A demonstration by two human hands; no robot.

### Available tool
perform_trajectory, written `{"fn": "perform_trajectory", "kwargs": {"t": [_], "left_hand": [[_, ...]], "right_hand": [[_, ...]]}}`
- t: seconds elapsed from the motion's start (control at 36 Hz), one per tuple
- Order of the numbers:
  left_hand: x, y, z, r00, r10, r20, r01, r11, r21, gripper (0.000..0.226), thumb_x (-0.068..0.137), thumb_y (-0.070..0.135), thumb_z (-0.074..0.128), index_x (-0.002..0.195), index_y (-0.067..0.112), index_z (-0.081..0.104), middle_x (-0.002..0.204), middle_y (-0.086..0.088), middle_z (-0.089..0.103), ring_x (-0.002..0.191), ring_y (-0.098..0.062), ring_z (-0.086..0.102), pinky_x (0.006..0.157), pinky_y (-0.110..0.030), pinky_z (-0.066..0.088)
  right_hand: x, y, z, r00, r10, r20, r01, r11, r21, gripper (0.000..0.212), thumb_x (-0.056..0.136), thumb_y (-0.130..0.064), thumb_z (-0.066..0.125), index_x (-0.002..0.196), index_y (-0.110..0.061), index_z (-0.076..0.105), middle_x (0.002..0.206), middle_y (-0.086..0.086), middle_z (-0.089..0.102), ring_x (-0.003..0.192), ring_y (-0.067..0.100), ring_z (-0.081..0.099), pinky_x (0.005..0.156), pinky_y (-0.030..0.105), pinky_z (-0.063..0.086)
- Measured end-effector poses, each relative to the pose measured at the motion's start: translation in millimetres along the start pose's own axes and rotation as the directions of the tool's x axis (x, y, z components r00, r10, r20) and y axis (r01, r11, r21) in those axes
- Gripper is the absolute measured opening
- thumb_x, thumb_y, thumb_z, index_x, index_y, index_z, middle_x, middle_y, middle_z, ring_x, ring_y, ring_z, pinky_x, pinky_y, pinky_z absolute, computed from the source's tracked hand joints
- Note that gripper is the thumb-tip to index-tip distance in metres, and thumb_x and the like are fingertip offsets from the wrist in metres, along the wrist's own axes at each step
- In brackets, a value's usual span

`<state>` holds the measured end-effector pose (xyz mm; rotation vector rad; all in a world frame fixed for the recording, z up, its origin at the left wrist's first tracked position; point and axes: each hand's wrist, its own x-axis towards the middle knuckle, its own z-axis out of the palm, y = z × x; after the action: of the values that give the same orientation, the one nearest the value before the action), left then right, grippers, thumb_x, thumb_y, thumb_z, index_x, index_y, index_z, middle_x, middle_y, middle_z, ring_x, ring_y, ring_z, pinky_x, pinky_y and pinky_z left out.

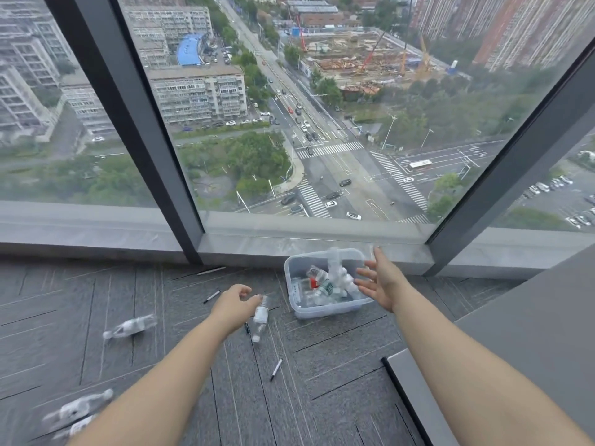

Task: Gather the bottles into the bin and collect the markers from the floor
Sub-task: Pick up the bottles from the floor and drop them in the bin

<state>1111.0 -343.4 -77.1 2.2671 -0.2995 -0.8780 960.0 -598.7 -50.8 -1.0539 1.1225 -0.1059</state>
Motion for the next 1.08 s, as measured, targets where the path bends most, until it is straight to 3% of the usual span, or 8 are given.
{"fn": "perform_trajectory", "kwargs": {"t": [0.22, 0.31, 0.47, 0.56, 0.67, 0.81, 0.92, 1.08], "left_hand": [[0.4, -22.8, -22.9, 1.0, -0.02, -0.024, 0.021, 1.0, 0.008, 0.04, 0.092, 0.033, 0.057, 0.127, 0.013, 0.054, 0.129, -0.005, 0.057, 0.114, -0.021, 0.054, 0.087, -0.029, 0.043], [0.0, -36.8, -35.2, 0.998, -0.048, -0.045, 0.047, 0.999, -0.027, 0.038, 0.092, 0.03, 0.058, 0.125, 0.012, 0.055, 0.126, -0.006, 0.058, 0.108, -0.02, 0.055, 0.088, -0.031, 0.046], [-0.9, -69.0, -56.6, 0.994, -0.089, -0.056, 0.085, 0.994, -0.072, 0.038, 0.093, 0.03, 0.057, 0.124, 0.01, 0.055, 0.123, -0.006, 0.057, 0.1, -0.017, 0.05, 0.081, -0.027, 0.04], [-2.1, -82.2, -67.1, 0.993, -0.101, -0.063, 0.095, 0.991, -0.096, 0.035, 0.092, 0.03, 0.058, 0.12, 0.009, 0.055, 0.113, -0.003, 0.055, 0.097, -0.016, 0.05, 0.074, -0.023, 0.04], [-1.0, -103.3, -79.0, 0.991, -0.116, -0.065, 0.11, 0.989, -0.094, 0.037, 0.093, 0.03, 0.058, 0.123, 0.009, 0.054, 0.12, -0.005, 0.057, 0.1, -0.015, 0.05, 0.083, -0.027, 0.037], [1.0, -128.0, -90.7, 0.987, -0.15, -0.063, 0.142, 0.983, -0.115, 0.039, 0.093, 0.031, 0.057, 0.125, 0.01, 0.054, 0.124, -0.006, 0.057, 0.101, -0.016, 0.05, 0.084, -0.028, 0.039], [4.1, -151.2, -95.1, 0.982, -0.178, -0.065, 0.171, 0.979, -0.109, 0.04, 0.093, 0.031, 0.057, 0.125, 0.008, 0.053, 0.126, -0.007, 0.056, 0.1, -0.015, 0.048, 0.084, -0.027, 0.037], [12.3, -180.7, -92.3, 0.968, -0.238, -0.079, 0.229, 0.968, -0.104, 0.038, 0.094, 0.027, 0.057, 0.125, 0.006, 0.054, 0.127, -0.01, 0.057, 0.107, -0.021, 0.052, 0.083, -0.024, 0.035]], "right_hand": [[-0.6, 15.4, 18.8, 0.996, 0.03, -0.084, -0.047, 0.979, -0.201, 0.036, 0.099, -0.038, 0.044, 0.112, -0.006, 0.054, 0.126, 0.014, 0.06, 0.098, 0.025, 0.06, 0.078, 0.032, 0.049], [1.2, 21.5, 32.8, 0.996, 0.033, -0.082, -0.052, 0.967, -0.251, 0.029, 0.098, -0.035, 0.048, 0.098, -0.008, 0.057, 0.122, 0.015, 0.062, 0.094, 0.024, 0.061, 0.083, 0.033, 0.05], [0.1, 36.4, 67.2, 0.997, 0.074, -0.032, -0.08, 0.943, -0.322, 0.039, 0.099, -0.032, 0.046, 0.126, -0.006, 0.052, 0.112, 0.01, 0.061, 0.089, 0.022, 0.06, 0.071, 0.027, 0.048], [-1.4, 43.7, 84.4, 0.996, 0.088, -0.01, -0.086, 0.932, -0.354, 0.039, 0.098, -0.035, 0.048, 0.124, -0.006, 0.053, 0.112, 0.01, 0.062, 0.087, 0.022, 0.061, 0.069, 0.027, 0.048], [0.6, 56.1, 106.7, 0.994, 0.108, -0.004, -0.102, 0.917, -0.385, 0.038, 0.098, -0.035, 0.048, 0.122, -0.006, 0.054, 0.113, 0.009, 0.062, 0.092, 0.023, 0.061, 0.069, 0.026, 0.049], [10.3, 75.0, 132.7, 0.992, 0.126, -0.005, -0.116, 0.896, -0.428, 0.036, 0.098, -0.031, 0.047, 0.121, -0.005, 0.055, 0.104, 0.007, 0.063, 0.076, 0.017, 0.059, 0.067, 0.027, 0.047], [19.8, 91.5, 155.3, 0.988, 0.15, 0.019, -0.125, 0.882, -0.455, 0.034, 0.099, -0.031, 0.047, 0.119, -0.005, 0.055, 0.111, 0.01, 0.061, 0.086, 0.02, 0.059, 0.068, 0.026, 0.046], [44.4, 119.1, 181.9, 0.981, 0.192, 0.038, -0.148, 0.854, -0.499, 0.031, 0.098, -0.031, 0.047, 0.119, -0.008, 0.053, 0.095, 0.005, 0.061, 0.075, 0.016, 0.059, 0.065, 0.026, 0.047]]}}
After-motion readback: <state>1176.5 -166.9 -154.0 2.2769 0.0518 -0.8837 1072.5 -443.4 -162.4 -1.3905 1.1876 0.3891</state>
